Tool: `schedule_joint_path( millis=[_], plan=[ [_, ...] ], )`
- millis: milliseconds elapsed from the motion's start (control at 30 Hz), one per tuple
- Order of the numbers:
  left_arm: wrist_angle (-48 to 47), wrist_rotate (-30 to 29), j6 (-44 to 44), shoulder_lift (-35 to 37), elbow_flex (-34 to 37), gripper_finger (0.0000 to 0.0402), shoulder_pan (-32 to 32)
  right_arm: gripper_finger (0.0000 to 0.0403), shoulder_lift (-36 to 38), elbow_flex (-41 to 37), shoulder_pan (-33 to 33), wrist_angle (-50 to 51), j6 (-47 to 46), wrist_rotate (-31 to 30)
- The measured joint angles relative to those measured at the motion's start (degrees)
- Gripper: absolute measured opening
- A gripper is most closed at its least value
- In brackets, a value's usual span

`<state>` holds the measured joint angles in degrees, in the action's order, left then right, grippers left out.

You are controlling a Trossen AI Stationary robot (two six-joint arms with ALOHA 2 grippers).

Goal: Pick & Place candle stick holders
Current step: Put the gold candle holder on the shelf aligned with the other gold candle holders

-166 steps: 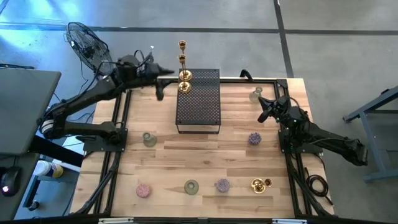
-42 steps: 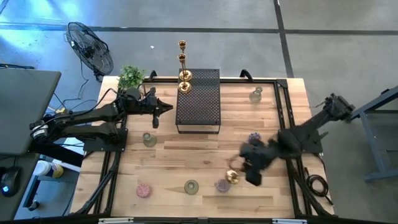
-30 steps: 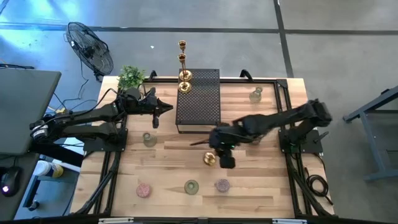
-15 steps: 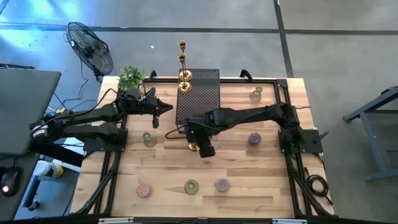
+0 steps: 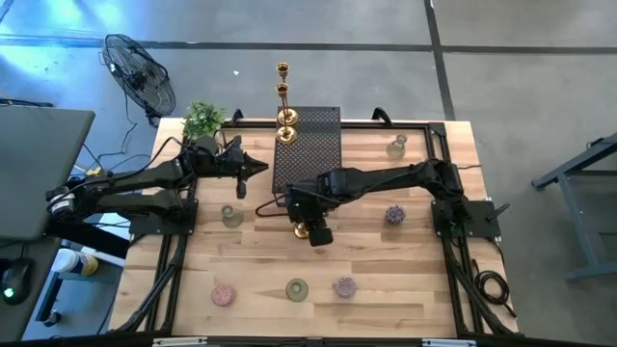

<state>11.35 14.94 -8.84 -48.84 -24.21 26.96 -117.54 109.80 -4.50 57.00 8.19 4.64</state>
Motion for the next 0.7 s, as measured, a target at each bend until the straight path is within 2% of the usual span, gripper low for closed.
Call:
schedule_joint_path(
  millis=[300,433,567,633,700],
  plan=[
    [-1.62,0.04,0.28,0.0,-0.02,0.0028,0.0,0.0208,0.3,0.42,-0.05,-1.17,2.09,-0.14],
    [-2.48,0.07,0.57,0.0,-0.02,0.0028,0.0,0.0213,2.61,3.82,-0.65,1.45,2.48,-0.78],
    [-2.93,0.22,1.7,0.04,-0.02,0.0028,0.02,0.0176,7.56,4.13,-2.18,4.66,3.68,-4.78],
    [-3.69,1.01,1.77,0.45,-0.02,0.0028,-0.03,0.0138,11.41,-0.32,-2.77,2.73,3.77,-5.33],
    [-4.16,2.13,1.78,0.84,-0.04,0.0028,-0.81,0.009,16.5,-8.41,-2.98,-3.97,3.68,-4.59]
  ],
)
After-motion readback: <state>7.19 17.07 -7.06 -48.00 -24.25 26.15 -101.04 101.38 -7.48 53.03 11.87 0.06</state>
